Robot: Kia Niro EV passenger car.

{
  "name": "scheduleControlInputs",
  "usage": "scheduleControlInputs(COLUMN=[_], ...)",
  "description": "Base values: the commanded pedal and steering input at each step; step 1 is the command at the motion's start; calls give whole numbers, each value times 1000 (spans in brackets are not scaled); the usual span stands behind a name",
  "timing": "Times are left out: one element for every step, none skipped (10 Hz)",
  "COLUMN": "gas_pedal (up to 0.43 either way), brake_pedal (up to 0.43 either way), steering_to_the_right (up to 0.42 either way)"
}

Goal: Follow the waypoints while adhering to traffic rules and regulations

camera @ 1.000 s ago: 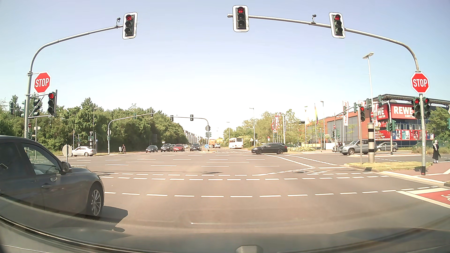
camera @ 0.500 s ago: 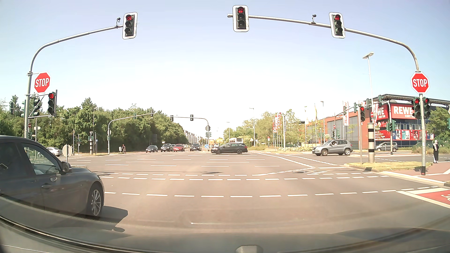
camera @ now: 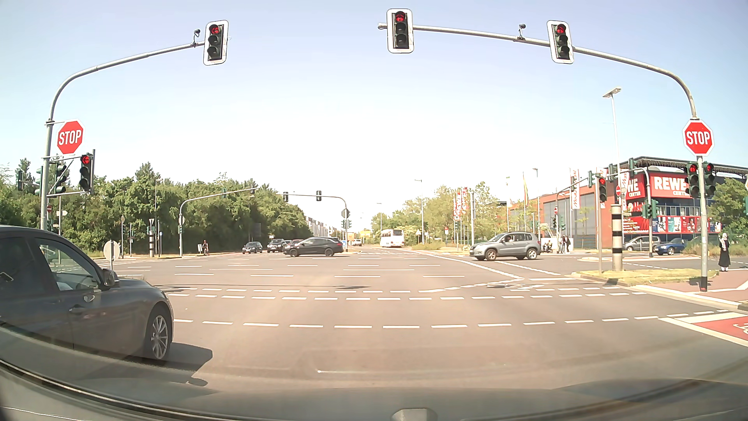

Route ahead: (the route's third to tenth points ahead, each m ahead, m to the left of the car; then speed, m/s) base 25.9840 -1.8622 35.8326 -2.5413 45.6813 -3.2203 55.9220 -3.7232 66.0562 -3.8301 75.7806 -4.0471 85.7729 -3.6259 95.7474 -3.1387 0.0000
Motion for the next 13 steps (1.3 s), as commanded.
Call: scheduleControlInputs(gas_pedal=[0, 0, 0, 0, 0, 0, 0, 0, 0, 0, 0, 0, 0], brake_pedal=[366, 366, 366, 366, 366, 366, 366, 366, 366, 366, 366, 366, 366], steering_to_the_right=[8, 8, 8, 8, 8, 8, 8, 8, 8, 8, 8, 8, 8])
